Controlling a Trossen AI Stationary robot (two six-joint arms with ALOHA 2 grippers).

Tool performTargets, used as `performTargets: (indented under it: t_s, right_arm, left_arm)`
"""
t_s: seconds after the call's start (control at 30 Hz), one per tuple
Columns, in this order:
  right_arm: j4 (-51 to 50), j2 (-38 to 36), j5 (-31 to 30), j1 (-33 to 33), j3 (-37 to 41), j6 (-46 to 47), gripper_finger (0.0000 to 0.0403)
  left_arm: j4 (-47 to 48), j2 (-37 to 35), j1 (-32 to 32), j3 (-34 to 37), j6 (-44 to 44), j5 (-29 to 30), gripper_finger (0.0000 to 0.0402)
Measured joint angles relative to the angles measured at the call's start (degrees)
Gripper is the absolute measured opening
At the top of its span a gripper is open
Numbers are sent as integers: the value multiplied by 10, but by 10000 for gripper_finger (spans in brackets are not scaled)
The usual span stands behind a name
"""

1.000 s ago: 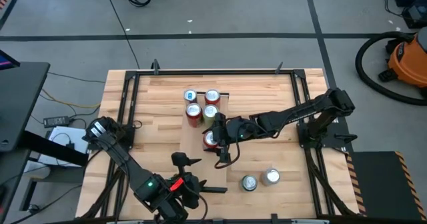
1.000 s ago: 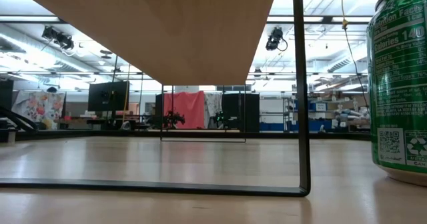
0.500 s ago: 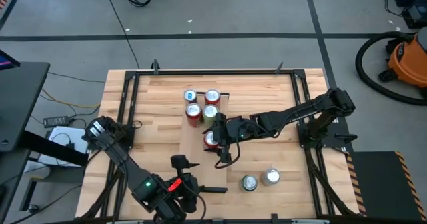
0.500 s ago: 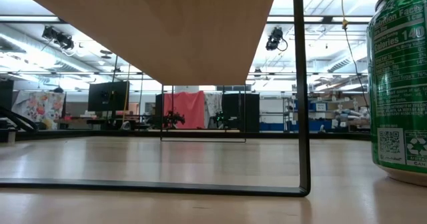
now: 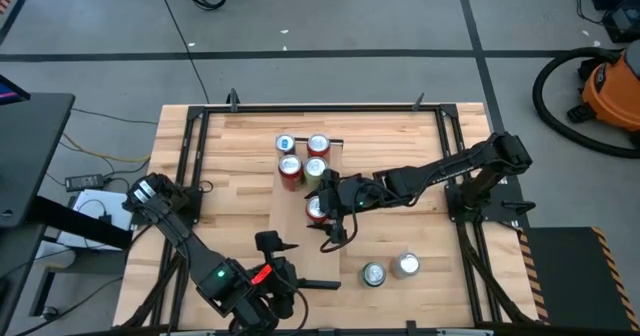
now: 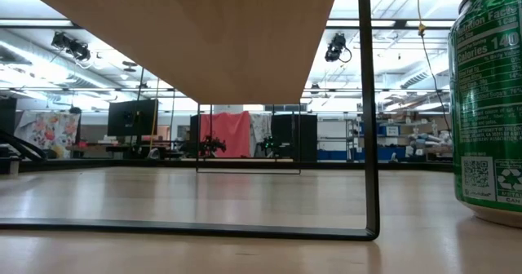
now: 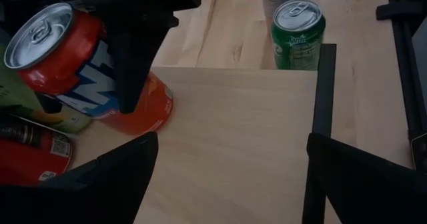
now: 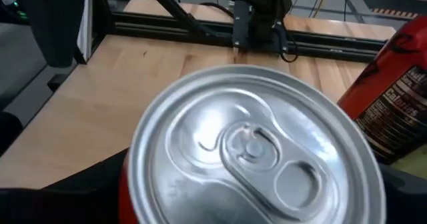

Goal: Place canned beverage on shelf
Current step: Put the red soda can on the shelf

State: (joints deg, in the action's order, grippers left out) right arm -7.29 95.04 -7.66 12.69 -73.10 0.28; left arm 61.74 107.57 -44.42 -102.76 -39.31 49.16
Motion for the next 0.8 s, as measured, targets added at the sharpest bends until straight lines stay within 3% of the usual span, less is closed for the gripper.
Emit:
performTargets:
  t_s: [0.63, 0.8]
  right_arm:
    - [62, -56, -34, 18, -1, -66, 375]
    - [42, -97, -89, 45, -1, -100, 374]
  left_arm:
    - [37, 0, -1, 0, -36, 0, 395]
    - [36, 0, 1, 0, -36, 0, 395]
